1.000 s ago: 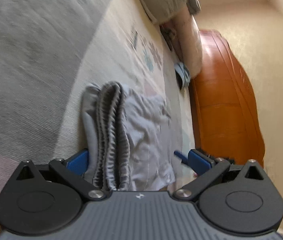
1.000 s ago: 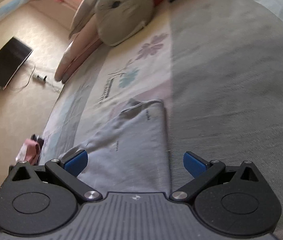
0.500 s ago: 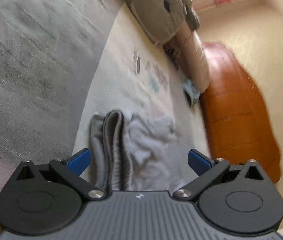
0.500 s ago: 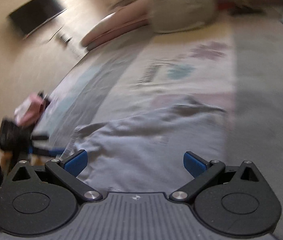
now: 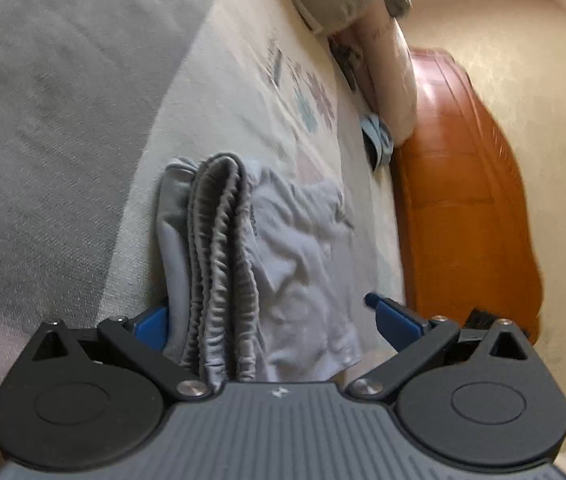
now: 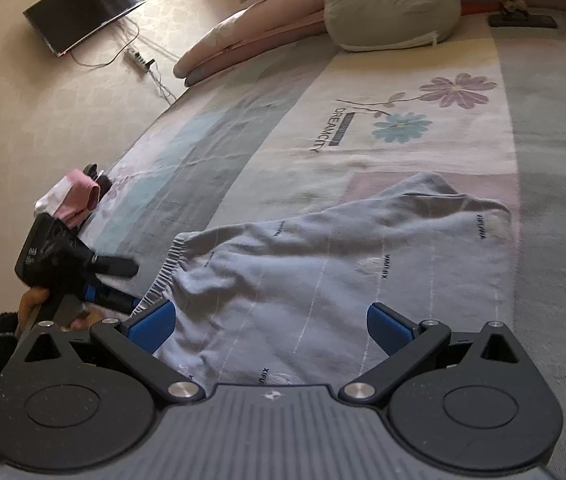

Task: Fold clothes
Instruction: 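Position the open left tool around the folded edge of the grey sweatpants, then close the left tool on the folded edge while the right tool closes on the pants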

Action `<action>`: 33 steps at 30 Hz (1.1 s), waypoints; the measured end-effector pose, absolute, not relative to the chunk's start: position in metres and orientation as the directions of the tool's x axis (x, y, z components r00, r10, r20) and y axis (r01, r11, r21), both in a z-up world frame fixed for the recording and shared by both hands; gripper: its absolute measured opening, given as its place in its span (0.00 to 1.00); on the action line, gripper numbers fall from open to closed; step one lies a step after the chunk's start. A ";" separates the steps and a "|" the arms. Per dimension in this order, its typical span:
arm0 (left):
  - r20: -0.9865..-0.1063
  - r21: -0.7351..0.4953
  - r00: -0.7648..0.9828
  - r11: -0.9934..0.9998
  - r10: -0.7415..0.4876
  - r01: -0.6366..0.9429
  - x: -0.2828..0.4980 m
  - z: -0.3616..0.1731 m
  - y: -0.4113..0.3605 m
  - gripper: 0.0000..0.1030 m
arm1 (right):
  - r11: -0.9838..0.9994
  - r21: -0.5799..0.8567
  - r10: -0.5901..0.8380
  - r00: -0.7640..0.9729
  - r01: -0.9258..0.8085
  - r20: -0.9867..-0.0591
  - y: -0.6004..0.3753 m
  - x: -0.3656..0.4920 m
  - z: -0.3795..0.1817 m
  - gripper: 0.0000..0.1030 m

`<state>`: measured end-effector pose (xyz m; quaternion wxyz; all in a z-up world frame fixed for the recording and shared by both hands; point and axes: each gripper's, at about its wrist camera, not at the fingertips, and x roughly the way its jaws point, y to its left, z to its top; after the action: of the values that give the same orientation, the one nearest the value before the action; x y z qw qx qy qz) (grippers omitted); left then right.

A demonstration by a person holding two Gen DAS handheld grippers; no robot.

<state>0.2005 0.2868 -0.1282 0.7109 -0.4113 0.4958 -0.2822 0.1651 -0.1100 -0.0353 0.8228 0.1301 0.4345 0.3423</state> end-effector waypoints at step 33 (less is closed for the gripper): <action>-0.455 -0.855 0.363 0.513 -0.813 0.077 0.197 -0.123 0.273 0.99 | 0.586 0.777 0.800 0.312 -0.229 -0.512 -0.212 0.246 -0.102 1.00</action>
<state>0.1968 0.2731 -0.1229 0.7289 -0.3879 0.4744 -0.3055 0.2463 -0.2121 -0.1024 0.7525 0.2998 0.4763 0.3419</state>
